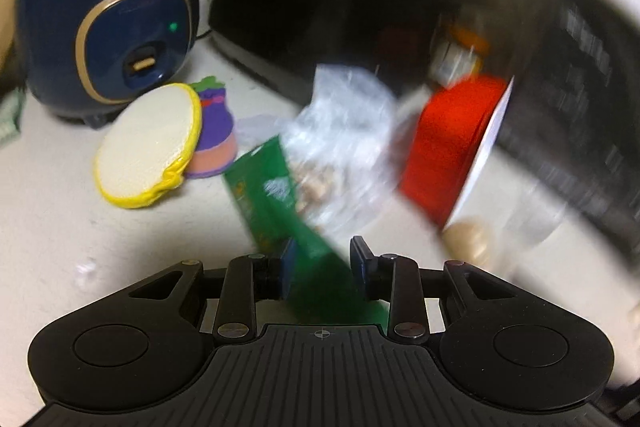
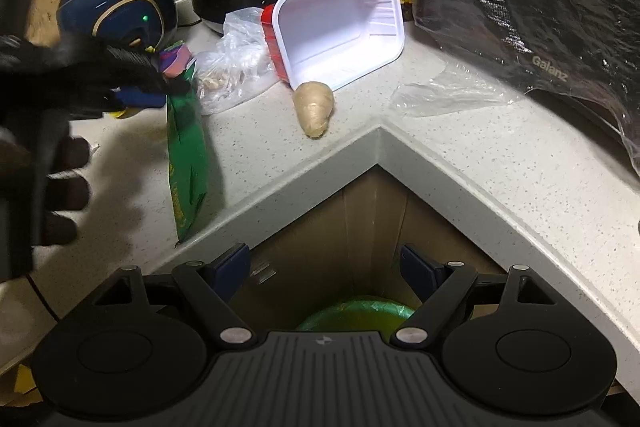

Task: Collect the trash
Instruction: 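Move the left gripper to the yellow-rimmed round lid and grasp its rim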

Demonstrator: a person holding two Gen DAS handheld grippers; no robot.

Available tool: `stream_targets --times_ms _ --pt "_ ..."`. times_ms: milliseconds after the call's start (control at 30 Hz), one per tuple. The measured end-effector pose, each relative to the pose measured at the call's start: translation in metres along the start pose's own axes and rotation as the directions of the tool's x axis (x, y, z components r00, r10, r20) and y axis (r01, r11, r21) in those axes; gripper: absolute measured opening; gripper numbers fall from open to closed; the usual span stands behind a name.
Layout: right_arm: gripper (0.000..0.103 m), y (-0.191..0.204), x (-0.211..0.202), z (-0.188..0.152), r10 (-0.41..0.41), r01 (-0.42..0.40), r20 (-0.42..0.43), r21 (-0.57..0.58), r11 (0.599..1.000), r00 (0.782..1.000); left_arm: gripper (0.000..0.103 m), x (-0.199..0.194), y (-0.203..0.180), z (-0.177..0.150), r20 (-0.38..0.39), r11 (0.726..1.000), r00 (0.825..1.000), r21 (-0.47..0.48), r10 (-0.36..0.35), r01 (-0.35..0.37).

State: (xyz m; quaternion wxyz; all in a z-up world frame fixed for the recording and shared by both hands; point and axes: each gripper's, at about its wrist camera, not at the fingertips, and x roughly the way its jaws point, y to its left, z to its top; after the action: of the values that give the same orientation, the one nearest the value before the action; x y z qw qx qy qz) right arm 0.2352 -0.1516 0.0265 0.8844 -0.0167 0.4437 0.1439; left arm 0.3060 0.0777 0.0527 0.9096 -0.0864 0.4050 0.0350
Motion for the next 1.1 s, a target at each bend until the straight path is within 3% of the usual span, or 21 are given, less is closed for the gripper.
stream_targets --times_ms 167,267,333,400,467,533,667,800,867,967,1067,1100 --pt "0.083 -0.003 -0.002 0.020 -0.054 0.059 0.108 -0.036 0.998 0.993 0.038 -0.014 0.025 -0.015 -0.025 0.999 0.999 0.017 0.041 -0.040" --pt "0.083 -0.006 0.006 0.048 -0.058 0.063 0.148 -0.031 0.998 0.987 0.034 -0.030 0.056 -0.016 -0.014 0.995 0.998 -0.074 -0.061 0.060" --pt "0.083 -0.005 0.013 0.066 -0.045 0.050 0.160 -0.025 0.998 0.986 0.034 -0.048 0.080 -0.012 0.054 0.981 0.992 -0.152 -0.114 0.121" --pt "0.083 0.003 0.020 0.081 -0.034 0.039 0.166 -0.027 0.999 0.986 0.034 -0.065 0.099 -0.003 0.138 0.982 0.988 -0.169 -0.065 0.089" --pt "0.083 0.017 0.025 0.093 0.012 -0.002 0.175 -0.057 0.998 0.984 0.034 -0.071 0.121 0.010 0.175 0.979 0.984 -0.194 -0.027 0.061" --pt "0.083 0.036 0.031 0.104 0.080 -0.062 0.174 -0.107 0.992 0.981 0.034 -0.065 0.146 0.025 0.169 0.961 0.985 -0.263 -0.036 0.081" --pt "0.083 0.080 0.049 0.134 0.208 -0.178 0.157 -0.183 0.967 0.966 0.034 -0.033 0.198 0.043 0.146 0.889 0.986 -0.435 -0.086 0.142" --pt "0.081 0.136 0.078 0.172 0.302 -0.268 0.125 -0.232 0.935 0.945 0.034 -0.018 0.226 0.040 0.138 0.857 0.985 -0.490 -0.101 0.157" --pt "0.080 0.159 0.095 0.185 0.308 -0.275 0.111 -0.240 0.931 0.945 0.034 -0.016 0.234 0.035 0.144 0.843 0.983 -0.509 -0.115 0.173" --pt "0.075 0.192 0.125 0.189 0.290 -0.259 0.076 -0.274 0.926 0.954 0.034 -0.019 0.242 0.025 0.158 0.825 0.981 -0.536 -0.109 0.178" --pt "0.061 0.217 0.153 0.187 0.268 -0.252 0.004 -0.324 0.912 0.963 0.034 -0.027 0.245 0.018 0.180 0.815 0.979 -0.550 -0.098 0.182" --pt "0.050 0.222 0.160 0.185 0.254 -0.244 -0.017 -0.337 0.909 0.967 0.034 -0.029 0.246 0.017 0.183 0.815 0.978 -0.550 -0.095 0.183"
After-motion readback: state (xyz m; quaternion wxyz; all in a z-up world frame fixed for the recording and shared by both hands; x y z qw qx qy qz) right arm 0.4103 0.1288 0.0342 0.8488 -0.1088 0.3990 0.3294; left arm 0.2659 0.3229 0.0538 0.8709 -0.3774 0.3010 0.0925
